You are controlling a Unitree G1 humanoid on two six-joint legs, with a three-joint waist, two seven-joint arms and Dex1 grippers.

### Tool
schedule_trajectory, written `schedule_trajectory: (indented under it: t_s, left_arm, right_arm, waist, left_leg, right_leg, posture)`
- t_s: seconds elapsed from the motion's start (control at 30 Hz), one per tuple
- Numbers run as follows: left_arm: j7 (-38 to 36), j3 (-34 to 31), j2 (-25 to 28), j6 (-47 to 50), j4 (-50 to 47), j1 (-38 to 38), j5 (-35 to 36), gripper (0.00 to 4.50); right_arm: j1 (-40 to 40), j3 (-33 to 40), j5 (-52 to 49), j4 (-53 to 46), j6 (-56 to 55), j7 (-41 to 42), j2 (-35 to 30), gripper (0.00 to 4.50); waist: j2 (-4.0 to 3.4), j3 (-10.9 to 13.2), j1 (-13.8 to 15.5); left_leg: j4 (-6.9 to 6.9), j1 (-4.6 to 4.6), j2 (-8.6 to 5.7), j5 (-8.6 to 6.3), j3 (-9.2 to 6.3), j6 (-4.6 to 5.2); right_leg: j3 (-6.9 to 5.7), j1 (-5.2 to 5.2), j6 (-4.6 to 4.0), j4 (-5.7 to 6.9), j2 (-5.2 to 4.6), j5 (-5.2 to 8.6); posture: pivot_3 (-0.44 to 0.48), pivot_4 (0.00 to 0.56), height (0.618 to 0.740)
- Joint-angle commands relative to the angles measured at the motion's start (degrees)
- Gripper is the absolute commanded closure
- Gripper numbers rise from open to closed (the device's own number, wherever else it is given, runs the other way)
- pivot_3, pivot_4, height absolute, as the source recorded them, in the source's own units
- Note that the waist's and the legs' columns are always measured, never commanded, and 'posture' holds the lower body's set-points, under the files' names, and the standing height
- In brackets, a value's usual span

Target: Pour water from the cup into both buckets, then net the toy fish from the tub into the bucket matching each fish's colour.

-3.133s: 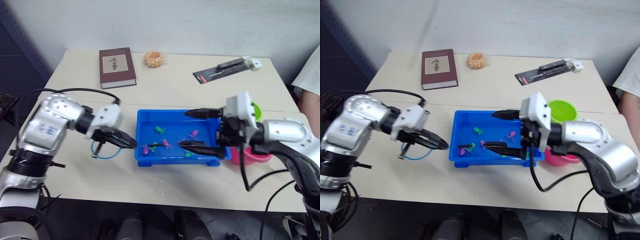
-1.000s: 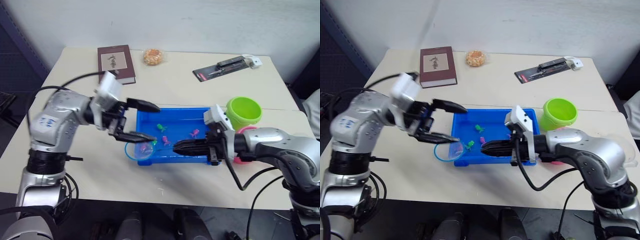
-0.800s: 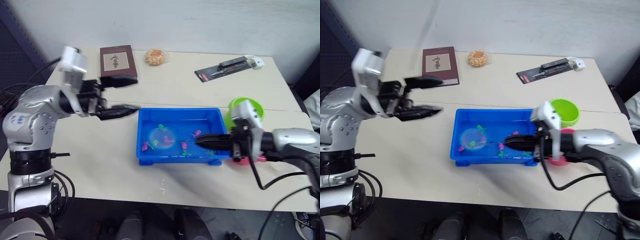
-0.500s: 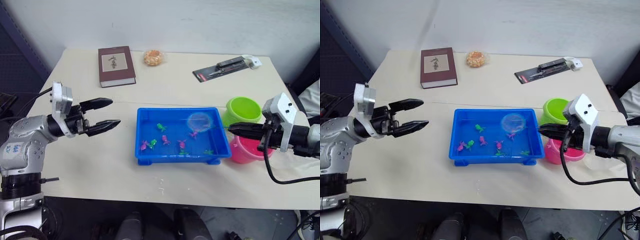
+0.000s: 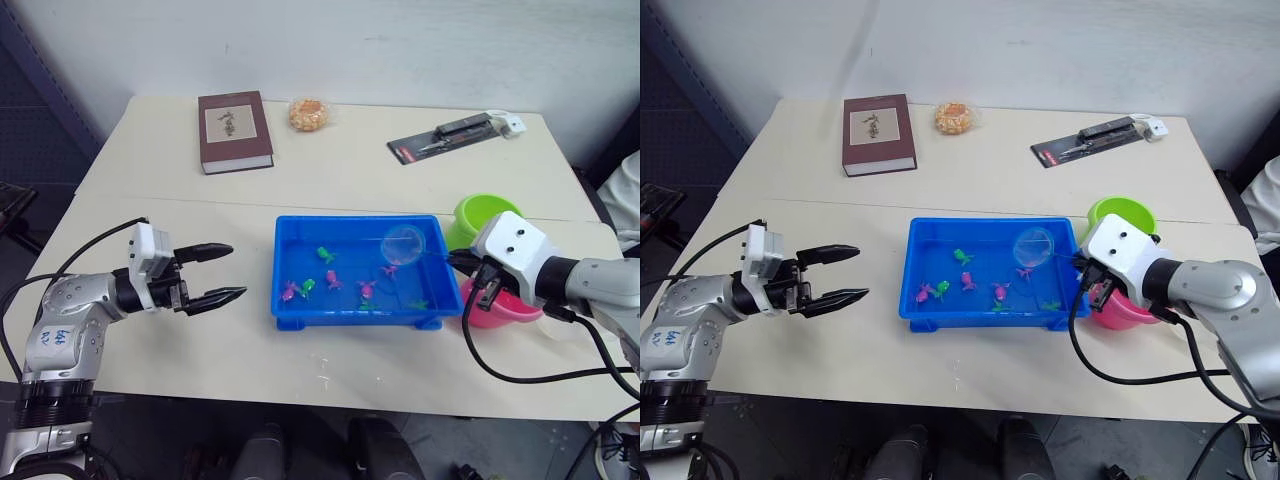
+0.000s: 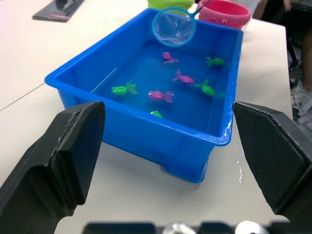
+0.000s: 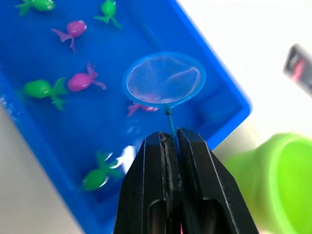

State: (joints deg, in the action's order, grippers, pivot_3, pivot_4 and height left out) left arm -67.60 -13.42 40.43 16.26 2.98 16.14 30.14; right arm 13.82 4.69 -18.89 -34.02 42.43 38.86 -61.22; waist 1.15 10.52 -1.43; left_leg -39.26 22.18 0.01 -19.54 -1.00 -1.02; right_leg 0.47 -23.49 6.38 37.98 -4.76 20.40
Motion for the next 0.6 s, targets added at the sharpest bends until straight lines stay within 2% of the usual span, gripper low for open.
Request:
schedule_trajectory:
  t_s: [0.03, 0.13, 0.37, 0.6]
  left_arm:
    - [-0.7, -1.2, 1.5, 0.7, -2.0, -1.5, 1.4, 0.04]
    - [-0.5, -1.5, 2.1, 0.5, -1.7, -1.9, 1.1, 0.04]
    - [2.1, -3.2, 2.0, 0.1, -0.6, -0.2, 1.3, 0.04]
    - [0.6, -2.0, 3.4, 0.3, 2.0, 4.0, 0.4, 0.04]
  right_arm:
    - [-0.2, -0.1, 5.3, -2.4, -2.3, -3.1, 0.1, 4.50]
    - [0.8, -3.6, 11.1, -2.0, -5.2, -4.9, -0.2, 4.50]
    - [0.4, -5.9, 17.8, -3.3, -7.3, -4.7, -0.4, 4.50]
    - [7.6, -13.8, 24.9, -1.5, -7.5, -5.1, 3.9, 4.50]
  waist:
    - [0.00, 0.0, 0.0]
    - [0.00, 0.0, -0.1]
    - [0.00, 0.0, -0.1]
    - [0.00, 0.0, -0.2]
  left_leg:
    - [0.00, 0.00, -0.01, 0.00, 0.00, 0.00]
    - [0.00, 0.00, 0.00, 0.00, 0.00, 0.00]
    - [0.00, -0.01, -0.01, 0.01, 0.01, 0.00]
    - [0.00, -0.02, -0.01, 0.03, 0.02, -0.03]
  right_leg:
    - [0.00, 0.00, 0.00, 0.00, -0.01, 0.00]
    - [0.00, 0.00, 0.00, -0.01, 0.00, 0.00]
    - [0.00, -0.02, 0.00, 0.00, 0.02, 0.00]
    - [0.01, -0.06, 0.00, 0.00, 0.05, 0.00]
  posture:
    - [0.000, 0.150, 0.740]
    - [0.000, 0.150, 0.740]
    - [0.000, 0.150, 0.740]
    - [0.000, 0.150, 0.740]
